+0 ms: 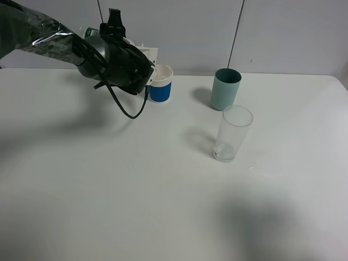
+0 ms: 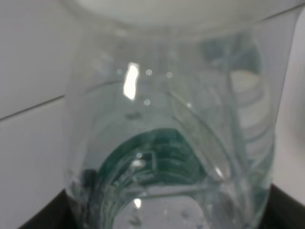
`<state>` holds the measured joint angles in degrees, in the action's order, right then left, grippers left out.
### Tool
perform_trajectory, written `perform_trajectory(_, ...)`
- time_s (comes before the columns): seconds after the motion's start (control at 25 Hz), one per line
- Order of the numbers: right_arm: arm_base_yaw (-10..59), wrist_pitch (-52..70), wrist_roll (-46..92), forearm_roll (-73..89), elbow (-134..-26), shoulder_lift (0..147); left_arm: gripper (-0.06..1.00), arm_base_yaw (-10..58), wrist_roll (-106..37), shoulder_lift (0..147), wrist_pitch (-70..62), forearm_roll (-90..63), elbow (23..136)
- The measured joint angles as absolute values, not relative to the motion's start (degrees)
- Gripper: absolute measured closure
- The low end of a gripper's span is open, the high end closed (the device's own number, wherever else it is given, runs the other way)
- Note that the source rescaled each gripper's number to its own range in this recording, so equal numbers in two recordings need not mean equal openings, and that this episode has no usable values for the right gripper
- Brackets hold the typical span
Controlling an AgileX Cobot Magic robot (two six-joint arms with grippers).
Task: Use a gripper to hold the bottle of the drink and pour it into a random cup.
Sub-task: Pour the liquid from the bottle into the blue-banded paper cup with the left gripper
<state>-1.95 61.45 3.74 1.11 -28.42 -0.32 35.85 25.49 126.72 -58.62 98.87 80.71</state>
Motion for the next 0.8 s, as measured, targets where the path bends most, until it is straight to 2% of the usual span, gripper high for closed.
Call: perform_trajectory(0.8,-1.9,61.4,3.2,0.6,-28.4,-0.3,0.94,35.9,23.4,126.7,-58.9,98.9,80.7)
